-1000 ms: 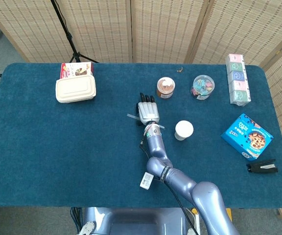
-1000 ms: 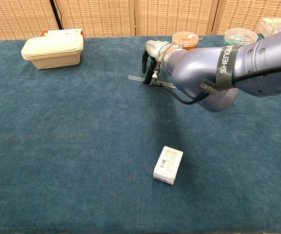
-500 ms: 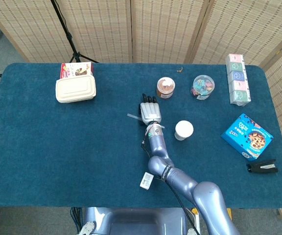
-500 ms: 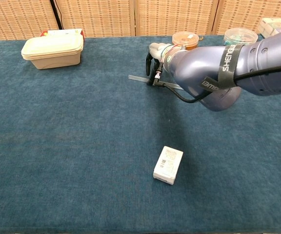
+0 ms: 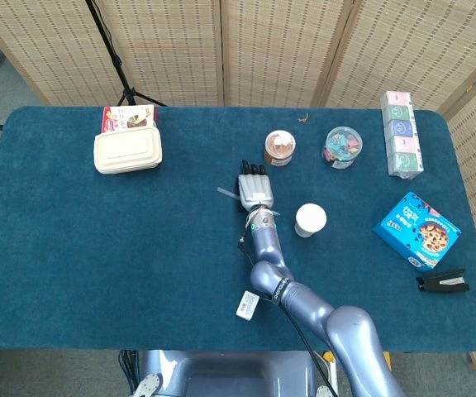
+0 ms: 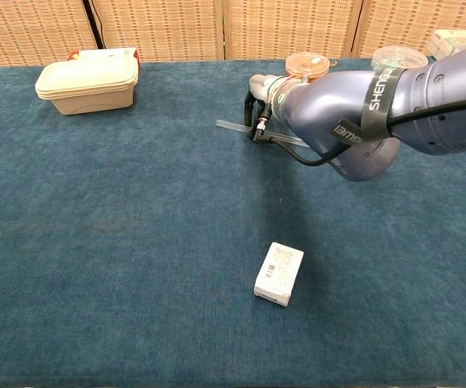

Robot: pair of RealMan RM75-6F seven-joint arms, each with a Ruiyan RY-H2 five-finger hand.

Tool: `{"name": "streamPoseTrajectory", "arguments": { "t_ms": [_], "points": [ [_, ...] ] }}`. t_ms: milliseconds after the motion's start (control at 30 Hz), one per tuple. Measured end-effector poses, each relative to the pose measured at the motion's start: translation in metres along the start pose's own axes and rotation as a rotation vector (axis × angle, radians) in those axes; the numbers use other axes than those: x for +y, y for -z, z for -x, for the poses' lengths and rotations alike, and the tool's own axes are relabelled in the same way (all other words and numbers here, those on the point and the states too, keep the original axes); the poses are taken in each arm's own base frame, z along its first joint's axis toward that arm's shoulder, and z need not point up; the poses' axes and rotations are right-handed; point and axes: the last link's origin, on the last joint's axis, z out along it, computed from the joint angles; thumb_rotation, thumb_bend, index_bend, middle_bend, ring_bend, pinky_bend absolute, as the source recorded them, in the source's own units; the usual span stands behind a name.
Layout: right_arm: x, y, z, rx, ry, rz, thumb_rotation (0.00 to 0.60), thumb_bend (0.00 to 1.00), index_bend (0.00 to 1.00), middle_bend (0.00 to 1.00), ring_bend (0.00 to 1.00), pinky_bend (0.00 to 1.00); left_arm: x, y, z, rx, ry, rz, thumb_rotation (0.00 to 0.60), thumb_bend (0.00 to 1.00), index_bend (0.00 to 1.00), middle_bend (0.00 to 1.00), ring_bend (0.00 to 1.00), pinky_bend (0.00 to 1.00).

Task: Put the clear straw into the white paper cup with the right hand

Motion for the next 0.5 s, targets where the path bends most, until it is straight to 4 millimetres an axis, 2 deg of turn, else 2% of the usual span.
{"name": "streamPoseTrajectory", "arguments": {
  "t_ms": [500],
  "points": [
    [-0.008,0.0069,-0.0087,0.031,-0.024,-0.04,0.6,0.47,0.55,0.0,0.0,0.0,0.0011,0.0023,0.0,-0.002,-0.002,0.017,0.6,0.0,0.0,0.0,0.0,0.0]
  ]
}}
